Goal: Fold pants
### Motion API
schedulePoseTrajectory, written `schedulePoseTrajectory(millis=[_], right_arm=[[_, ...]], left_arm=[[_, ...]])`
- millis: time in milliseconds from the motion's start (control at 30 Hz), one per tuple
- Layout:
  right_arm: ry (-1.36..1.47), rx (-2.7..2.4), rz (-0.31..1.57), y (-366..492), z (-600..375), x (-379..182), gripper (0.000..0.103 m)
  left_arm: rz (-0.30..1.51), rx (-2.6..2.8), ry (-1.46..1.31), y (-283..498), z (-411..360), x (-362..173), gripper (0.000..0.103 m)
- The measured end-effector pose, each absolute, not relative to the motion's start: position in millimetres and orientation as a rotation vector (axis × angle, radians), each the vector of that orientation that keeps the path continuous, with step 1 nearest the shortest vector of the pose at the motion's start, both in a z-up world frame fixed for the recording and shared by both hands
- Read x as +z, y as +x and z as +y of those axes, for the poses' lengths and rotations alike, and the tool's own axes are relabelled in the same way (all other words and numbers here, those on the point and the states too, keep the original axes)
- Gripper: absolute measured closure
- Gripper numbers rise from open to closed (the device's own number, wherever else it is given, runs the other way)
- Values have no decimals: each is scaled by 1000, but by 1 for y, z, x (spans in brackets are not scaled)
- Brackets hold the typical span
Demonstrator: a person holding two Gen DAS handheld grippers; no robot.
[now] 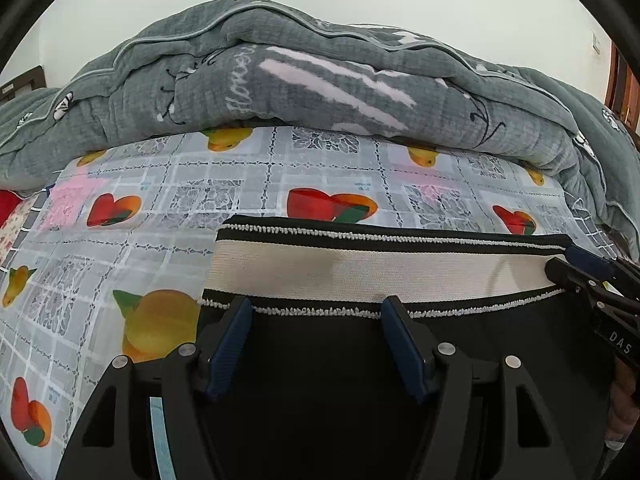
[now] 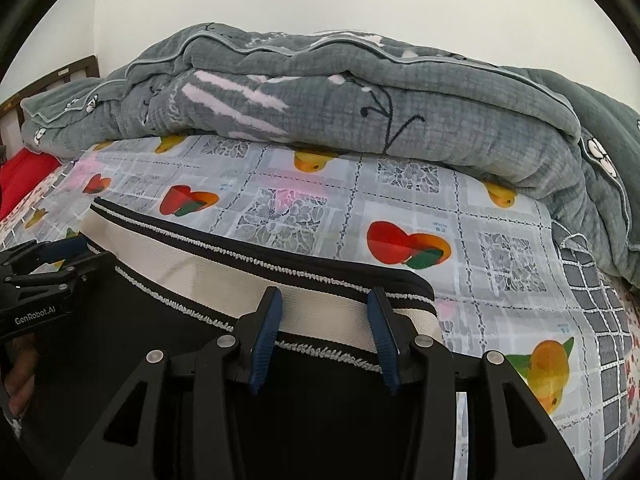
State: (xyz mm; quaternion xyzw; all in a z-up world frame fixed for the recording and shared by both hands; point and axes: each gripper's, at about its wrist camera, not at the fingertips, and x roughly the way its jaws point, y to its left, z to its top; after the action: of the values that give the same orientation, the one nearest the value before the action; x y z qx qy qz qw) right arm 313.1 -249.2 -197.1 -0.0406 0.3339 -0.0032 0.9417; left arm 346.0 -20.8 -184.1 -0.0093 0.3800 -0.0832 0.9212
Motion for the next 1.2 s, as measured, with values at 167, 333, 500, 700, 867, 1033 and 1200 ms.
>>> schedulePoseTrajectory(millis=[167,333,500,700,867,1033,1200], right_arm=[[-82,-7,677,319,-248,-197,58],[-82,-7,674,323,-248,-197,58],[-70,1,671,328,-250,-198,58],[-63,9,677,330,-251,-198,57],[-89,27,706,332,-250,-196,57],[-88,66,788,321,-261,-184,58],[-58,86,785,253,-260,-175,60]], left_arm=[[778,-169,-22,351,-20,-184,37],[776,-167,-24,356,-20,-184,37],[775,-167,-26,361,-20,-185,37],[781,-168,-13,362,-22,-184,34],[802,-182,23,363,-26,-184,30],[868,-236,130,345,-29,-175,30],[874,-274,234,284,-32,-172,30]])
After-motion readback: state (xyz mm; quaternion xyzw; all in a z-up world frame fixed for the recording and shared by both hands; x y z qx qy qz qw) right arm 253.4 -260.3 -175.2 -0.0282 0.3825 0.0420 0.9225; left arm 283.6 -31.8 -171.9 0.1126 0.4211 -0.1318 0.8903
